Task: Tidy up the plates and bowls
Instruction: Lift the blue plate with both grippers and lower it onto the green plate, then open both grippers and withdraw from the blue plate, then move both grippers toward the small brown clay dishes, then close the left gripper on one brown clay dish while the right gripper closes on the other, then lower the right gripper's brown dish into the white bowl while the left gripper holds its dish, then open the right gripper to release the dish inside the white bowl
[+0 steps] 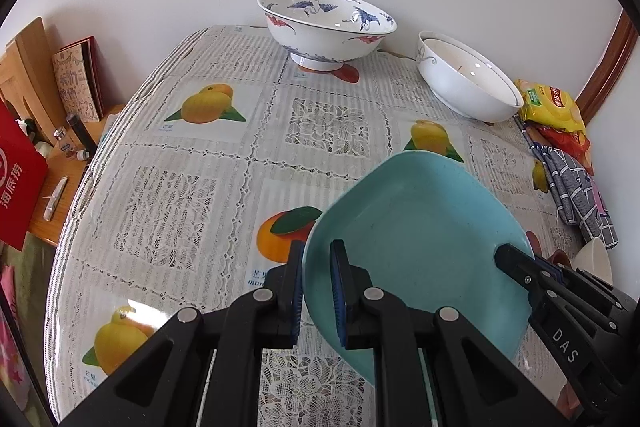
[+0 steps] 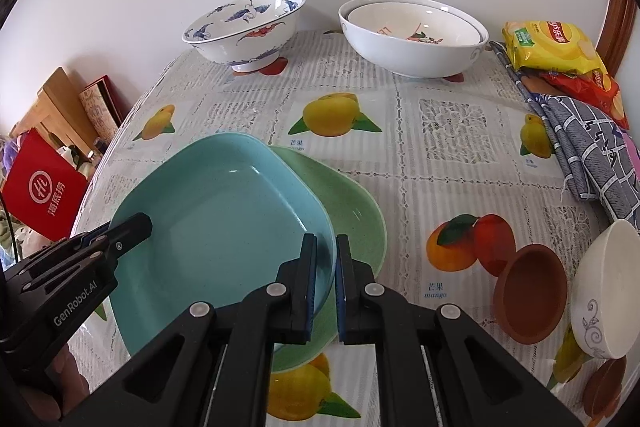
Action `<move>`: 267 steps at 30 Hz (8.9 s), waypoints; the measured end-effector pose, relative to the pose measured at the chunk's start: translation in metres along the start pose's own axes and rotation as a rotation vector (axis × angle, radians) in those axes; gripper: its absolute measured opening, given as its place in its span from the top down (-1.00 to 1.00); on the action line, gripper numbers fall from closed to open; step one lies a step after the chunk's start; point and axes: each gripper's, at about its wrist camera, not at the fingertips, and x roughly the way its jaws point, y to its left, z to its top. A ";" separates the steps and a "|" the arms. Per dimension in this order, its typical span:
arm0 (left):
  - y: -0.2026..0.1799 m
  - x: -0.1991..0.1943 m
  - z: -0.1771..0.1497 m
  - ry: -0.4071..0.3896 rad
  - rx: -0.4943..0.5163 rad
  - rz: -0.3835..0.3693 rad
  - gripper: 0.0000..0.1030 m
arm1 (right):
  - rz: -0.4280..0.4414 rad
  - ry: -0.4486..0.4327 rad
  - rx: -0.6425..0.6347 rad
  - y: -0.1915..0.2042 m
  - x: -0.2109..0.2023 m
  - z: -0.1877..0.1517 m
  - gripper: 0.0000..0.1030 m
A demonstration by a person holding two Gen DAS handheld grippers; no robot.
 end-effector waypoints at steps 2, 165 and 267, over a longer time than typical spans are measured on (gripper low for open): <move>-0.001 0.004 0.001 0.005 -0.001 -0.002 0.75 | -0.007 0.003 -0.006 -0.001 0.003 0.001 0.84; -0.271 0.027 -0.064 0.080 0.293 -0.077 0.84 | -0.074 -0.059 0.235 -0.289 -0.094 -0.158 0.83; -0.219 -0.032 -0.012 -0.066 0.239 -0.087 0.84 | -0.304 -0.057 0.047 -0.233 -0.046 -0.062 0.23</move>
